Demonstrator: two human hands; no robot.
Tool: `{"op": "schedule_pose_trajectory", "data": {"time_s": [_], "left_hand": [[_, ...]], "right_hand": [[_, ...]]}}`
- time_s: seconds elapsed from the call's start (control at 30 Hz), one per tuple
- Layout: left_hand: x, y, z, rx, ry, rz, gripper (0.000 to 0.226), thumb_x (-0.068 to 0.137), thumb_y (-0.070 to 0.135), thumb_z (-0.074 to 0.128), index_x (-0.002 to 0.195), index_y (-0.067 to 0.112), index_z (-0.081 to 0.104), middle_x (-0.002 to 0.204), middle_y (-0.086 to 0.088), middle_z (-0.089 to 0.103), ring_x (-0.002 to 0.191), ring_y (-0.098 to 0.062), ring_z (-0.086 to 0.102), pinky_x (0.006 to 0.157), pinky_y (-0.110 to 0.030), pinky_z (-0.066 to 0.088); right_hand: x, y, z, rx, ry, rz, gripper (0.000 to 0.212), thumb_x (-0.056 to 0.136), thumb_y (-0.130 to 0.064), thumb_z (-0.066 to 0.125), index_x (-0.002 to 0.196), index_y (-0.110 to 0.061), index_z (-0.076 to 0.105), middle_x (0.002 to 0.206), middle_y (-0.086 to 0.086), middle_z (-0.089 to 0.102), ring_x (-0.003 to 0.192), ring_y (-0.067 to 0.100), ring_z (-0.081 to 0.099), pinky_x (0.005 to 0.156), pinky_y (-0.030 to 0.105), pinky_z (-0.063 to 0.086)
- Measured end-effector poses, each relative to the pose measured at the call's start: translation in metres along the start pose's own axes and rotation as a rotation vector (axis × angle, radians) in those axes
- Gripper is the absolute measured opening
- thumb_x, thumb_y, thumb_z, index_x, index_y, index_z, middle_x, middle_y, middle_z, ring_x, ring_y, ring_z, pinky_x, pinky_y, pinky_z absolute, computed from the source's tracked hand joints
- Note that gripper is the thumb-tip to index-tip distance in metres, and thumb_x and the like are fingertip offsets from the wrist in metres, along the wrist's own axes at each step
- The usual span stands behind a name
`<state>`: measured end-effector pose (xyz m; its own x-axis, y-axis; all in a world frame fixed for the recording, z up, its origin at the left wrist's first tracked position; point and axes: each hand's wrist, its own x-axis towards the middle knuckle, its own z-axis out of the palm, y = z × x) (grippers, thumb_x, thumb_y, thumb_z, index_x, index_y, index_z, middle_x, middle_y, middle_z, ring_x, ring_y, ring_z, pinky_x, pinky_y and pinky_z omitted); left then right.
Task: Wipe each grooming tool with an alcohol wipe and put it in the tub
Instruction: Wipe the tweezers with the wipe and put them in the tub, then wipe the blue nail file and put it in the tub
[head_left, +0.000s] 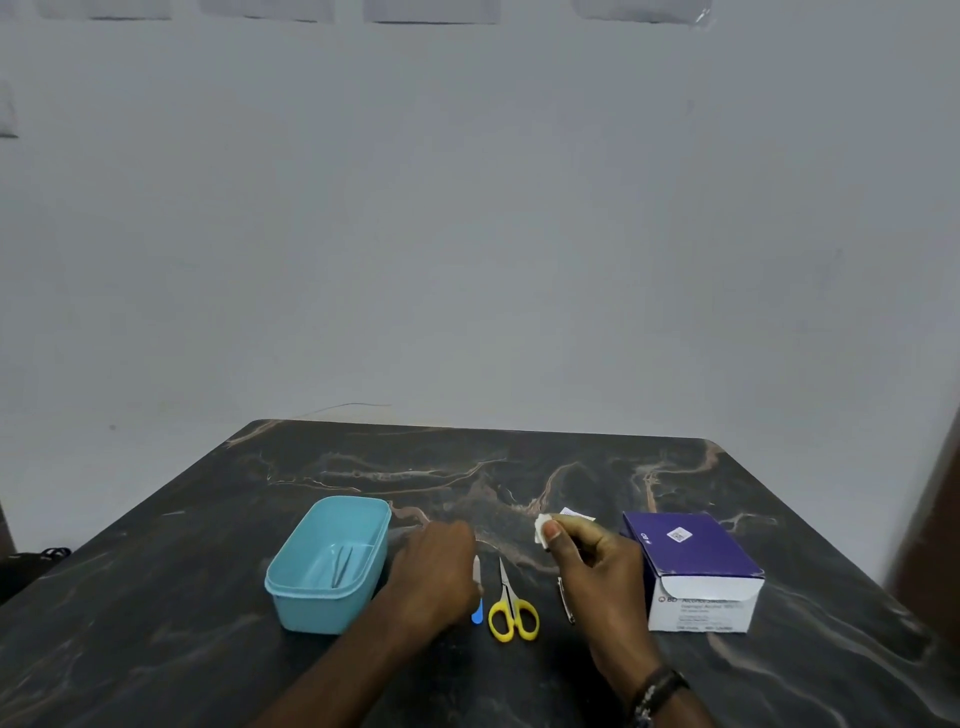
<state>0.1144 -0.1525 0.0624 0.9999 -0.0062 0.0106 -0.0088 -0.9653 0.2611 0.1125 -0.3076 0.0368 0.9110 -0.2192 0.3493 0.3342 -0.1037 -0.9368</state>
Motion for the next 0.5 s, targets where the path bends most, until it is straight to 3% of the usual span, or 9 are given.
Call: {"op": "schedule_pose_trajectory", "data": {"time_s": [0.1,0.2,0.27,0.5], "left_hand": [[0.004,0.002,0.0,-0.002,-0.073,-0.03,0.028,0.088,0.022,0.066,0.112,0.009,0.056,0.105,-0.012,0.07,0.095,-0.025,0.069,0.08,-0.034,0.058],[0.006,0.002,0.0,-0.088,-0.163,-0.1,0.024,0.091,0.019,0.062,0.11,0.006,0.055,0.073,-0.01,0.07,0.063,-0.021,0.07,0.065,-0.033,0.062],[0.009,0.001,0.001,-0.122,-0.191,-0.126,0.024,0.092,0.019,0.06,0.11,0.004,0.055,0.061,-0.007,0.063,0.051,-0.018,0.064,0.058,-0.032,0.061],[0.013,0.007,-0.004,-0.131,-0.239,-0.159,0.03,0.091,0.028,0.063,0.108,0.004,0.059,0.065,-0.008,0.062,0.048,-0.018,0.06,0.06,-0.033,0.061]], "right_hand": [[0.002,0.002,0.0,-0.002,-0.009,0.01,0.017,0.085,-0.009,0.071,0.079,-0.025,0.074,0.075,-0.009,0.076,0.076,0.001,0.071,0.064,0.011,0.052],[0.003,0.006,0.002,-0.017,-0.034,0.033,0.018,0.085,-0.009,0.071,0.079,-0.025,0.073,0.075,-0.007,0.077,0.076,0.005,0.073,0.064,0.015,0.054],[0.003,0.006,0.002,-0.016,-0.04,0.035,0.019,0.085,-0.008,0.071,0.077,-0.025,0.073,0.073,-0.008,0.077,0.073,0.004,0.072,0.063,0.015,0.054],[0.004,0.01,0.001,-0.031,-0.058,0.051,0.018,0.086,-0.009,0.07,0.077,-0.025,0.073,0.076,-0.007,0.077,0.076,0.008,0.073,0.067,0.02,0.054]]}}
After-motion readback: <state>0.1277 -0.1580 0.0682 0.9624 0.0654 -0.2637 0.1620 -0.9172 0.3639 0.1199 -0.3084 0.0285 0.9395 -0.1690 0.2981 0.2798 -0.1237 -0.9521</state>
